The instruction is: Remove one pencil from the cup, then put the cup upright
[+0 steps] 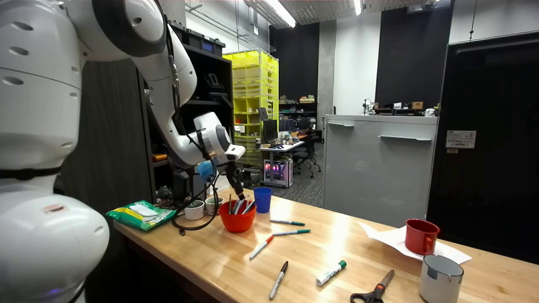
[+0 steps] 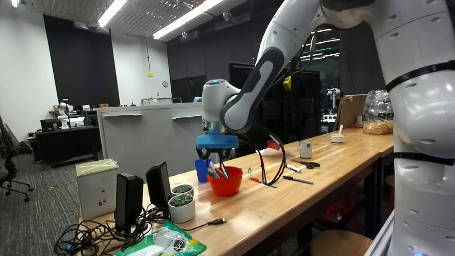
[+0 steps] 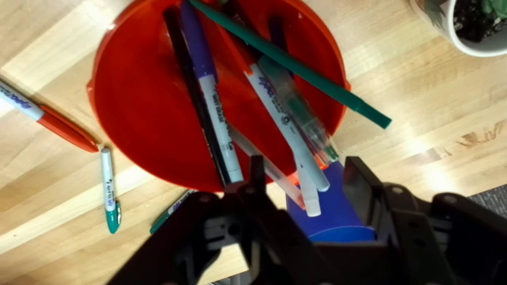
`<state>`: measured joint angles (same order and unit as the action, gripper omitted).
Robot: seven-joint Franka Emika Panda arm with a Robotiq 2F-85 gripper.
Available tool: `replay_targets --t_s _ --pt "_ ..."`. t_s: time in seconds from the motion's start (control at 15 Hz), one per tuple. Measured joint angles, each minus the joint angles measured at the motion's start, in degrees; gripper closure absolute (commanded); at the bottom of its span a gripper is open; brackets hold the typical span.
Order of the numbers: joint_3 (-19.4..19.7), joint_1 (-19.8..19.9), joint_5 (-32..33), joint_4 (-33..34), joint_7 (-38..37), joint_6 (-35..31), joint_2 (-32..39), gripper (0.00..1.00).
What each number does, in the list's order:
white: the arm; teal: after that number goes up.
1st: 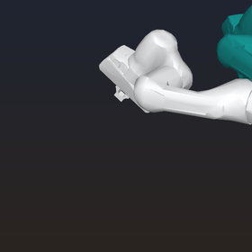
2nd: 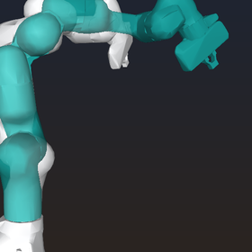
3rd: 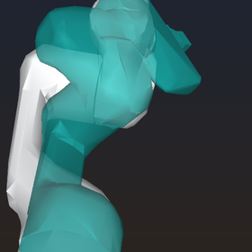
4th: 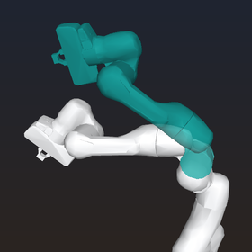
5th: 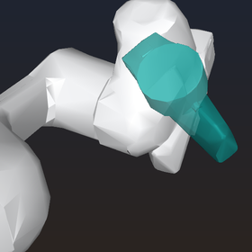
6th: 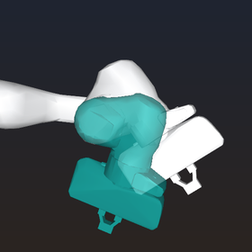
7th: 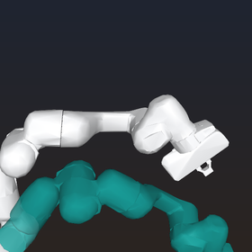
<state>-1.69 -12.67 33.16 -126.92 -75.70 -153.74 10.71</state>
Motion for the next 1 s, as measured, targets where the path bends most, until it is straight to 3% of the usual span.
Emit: replay_targets --t_s 0.13,0.2,0.33,0.47,0.8,1.0 --pt "0.0 0.0 0.0 -0.7 0.0 0.0 0.0 0.01" --pt "0.0 0.0 -0.1 -1.0 0.0 0.0 0.0 0.06" --pt "0.0 0.0 -0.2 -1.7 0.0 -0.1 0.1 0.32" --pt "-0.1 0.0 -0.8 -2.1 0.1 -0.2 0.4 0.38" --pt "-0.5 0.0 -3.1 -2.6 1.5 -1.9 0.5 0.8" --pt "-0.5 -0.1 -4.1 -2.7 2.6 -1.9 0.5 1.0"
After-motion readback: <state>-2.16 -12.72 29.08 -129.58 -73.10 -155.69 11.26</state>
